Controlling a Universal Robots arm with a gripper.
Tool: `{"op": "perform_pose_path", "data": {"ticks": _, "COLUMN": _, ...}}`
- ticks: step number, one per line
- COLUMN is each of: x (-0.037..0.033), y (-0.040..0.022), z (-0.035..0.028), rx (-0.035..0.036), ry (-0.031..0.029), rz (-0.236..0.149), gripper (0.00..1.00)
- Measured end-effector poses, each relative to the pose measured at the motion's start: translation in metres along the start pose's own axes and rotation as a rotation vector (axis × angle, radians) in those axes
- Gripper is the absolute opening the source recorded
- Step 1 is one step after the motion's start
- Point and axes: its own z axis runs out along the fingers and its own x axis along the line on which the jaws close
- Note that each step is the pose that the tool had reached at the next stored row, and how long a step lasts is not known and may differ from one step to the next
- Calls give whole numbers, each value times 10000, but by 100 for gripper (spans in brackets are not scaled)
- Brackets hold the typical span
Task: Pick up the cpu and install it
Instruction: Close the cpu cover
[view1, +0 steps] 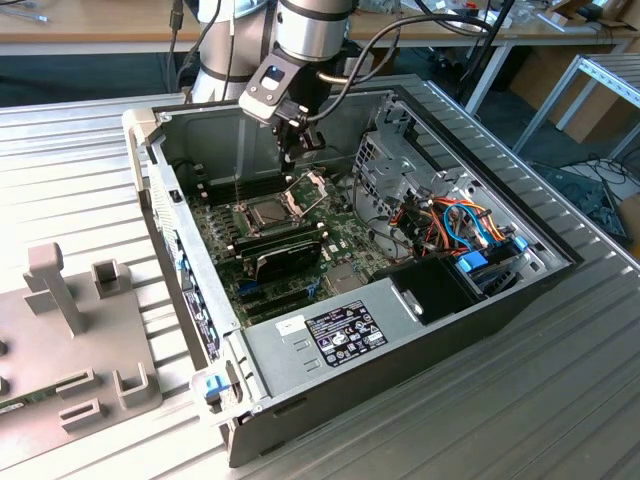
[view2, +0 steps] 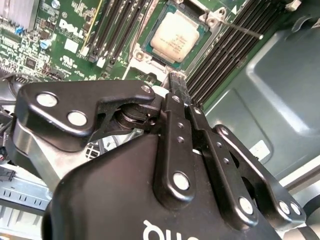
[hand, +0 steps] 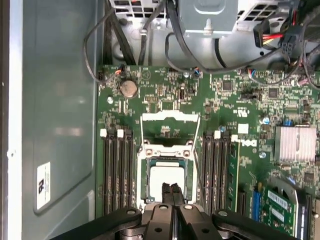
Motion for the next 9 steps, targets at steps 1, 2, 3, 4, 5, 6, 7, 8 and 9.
{"op": "perform_pose_path", "data": {"ticks": 1, "x": -1, "y": 52, "z": 1, "rx": 1, "ry": -1, "rz": 2, "gripper": 11}}
{"op": "perform_pose_path", "data": {"ticks": 2, "x": -2, "y": 107, "z": 2, "rx": 0, "ry": -1, "rz": 0, "gripper": 11}}
{"op": "perform_pose_path", "data": {"ticks": 3, "x": -3, "y": 133, "z": 3, "rx": 0, "ry": 0, "rz": 1, "gripper": 11}}
{"op": "perform_pose_path", "data": {"ticks": 4, "x": -3, "y": 155, "z": 3, "rx": 0, "ry": 0, "rz": 2, "gripper": 11}}
{"op": "perform_pose_path", "data": {"ticks": 5, "x": -4, "y": 204, "z": 3, "rx": 1, "ry": -1, "rz": 0, "gripper": 11}}
{"op": "perform_pose_path", "data": {"ticks": 6, "x": -5, "y": 252, "z": 5, "rx": 0, "ry": 1, "rz": 1, "gripper": 11}}
{"op": "perform_pose_path", "data": {"ticks": 7, "x": -6, "y": 296, "z": 5, "rx": 0, "ry": 0, "rz": 1, "gripper": 11}}
{"op": "perform_pose_path", "data": {"ticks": 8, "x": -7, "y": 335, "z": 6, "rx": 1, "ry": -1, "rz": 0, "gripper": 11}}
{"op": "perform_pose_path", "data": {"ticks": 9, "x": -7, "y": 378, "z": 7, "rx": 1, "ry": -2, "rz": 2, "gripper": 11}}
